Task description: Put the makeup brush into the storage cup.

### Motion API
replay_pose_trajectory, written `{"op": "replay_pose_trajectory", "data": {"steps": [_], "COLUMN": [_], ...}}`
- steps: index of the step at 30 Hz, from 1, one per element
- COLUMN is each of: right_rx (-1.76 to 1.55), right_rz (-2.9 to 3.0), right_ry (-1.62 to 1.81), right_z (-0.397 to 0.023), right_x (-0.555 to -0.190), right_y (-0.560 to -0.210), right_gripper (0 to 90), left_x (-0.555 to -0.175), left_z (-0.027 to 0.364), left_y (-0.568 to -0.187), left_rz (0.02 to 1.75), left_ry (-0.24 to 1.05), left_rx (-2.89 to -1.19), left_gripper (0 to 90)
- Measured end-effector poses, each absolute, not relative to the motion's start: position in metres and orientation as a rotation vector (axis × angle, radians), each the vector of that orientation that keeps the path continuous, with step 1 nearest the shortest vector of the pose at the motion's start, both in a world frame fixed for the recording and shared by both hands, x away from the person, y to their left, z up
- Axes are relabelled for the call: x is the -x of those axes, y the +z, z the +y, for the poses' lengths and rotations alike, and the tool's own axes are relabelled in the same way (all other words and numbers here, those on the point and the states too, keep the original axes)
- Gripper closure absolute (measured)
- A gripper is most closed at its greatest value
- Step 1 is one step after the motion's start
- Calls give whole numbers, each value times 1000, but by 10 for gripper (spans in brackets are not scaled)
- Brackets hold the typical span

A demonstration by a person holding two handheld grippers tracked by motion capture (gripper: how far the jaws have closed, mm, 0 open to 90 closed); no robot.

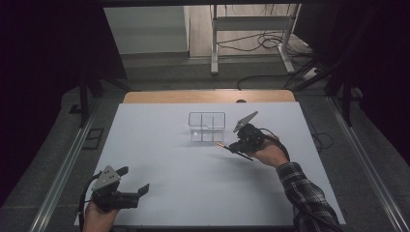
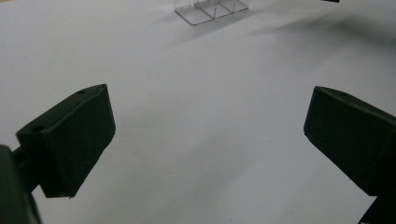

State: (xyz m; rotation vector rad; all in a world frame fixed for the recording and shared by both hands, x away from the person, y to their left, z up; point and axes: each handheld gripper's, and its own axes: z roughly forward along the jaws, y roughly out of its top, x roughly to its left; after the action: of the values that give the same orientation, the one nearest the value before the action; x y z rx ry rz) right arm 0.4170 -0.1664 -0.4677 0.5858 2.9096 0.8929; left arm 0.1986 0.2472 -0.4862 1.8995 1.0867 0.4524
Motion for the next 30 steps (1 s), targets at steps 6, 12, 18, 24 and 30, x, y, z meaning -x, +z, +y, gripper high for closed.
{"op": "replay_pose_trajectory", "data": {"steps": [6,12,18,24,30], "right_rx": [-621,-654,-687,-699,-705], "right_rz": [2888,2861,2832,2803,2767], "right_ry": [927,973,1005,1048,1094], "right_z": [-171,-178,-184,-187,-191], "right_x": [-410,-401,-393,-384,-376], "right_y": [-463,-458,-455,-452,-448], "right_gripper": [832,832,832,832,832], "left_x": [-199,-199,-199,-199,-199], "left_z": [247,246,246,246,246], "left_y": [-486,-486,-486,-486,-486], "left_rz": [1090,1090,1090,1091,1089], "left_ry": [450,449,448,444,438], "left_rx": [-1894,-1896,-1898,-1894,-1888], "left_gripper": [27,27,28,29,30]}}
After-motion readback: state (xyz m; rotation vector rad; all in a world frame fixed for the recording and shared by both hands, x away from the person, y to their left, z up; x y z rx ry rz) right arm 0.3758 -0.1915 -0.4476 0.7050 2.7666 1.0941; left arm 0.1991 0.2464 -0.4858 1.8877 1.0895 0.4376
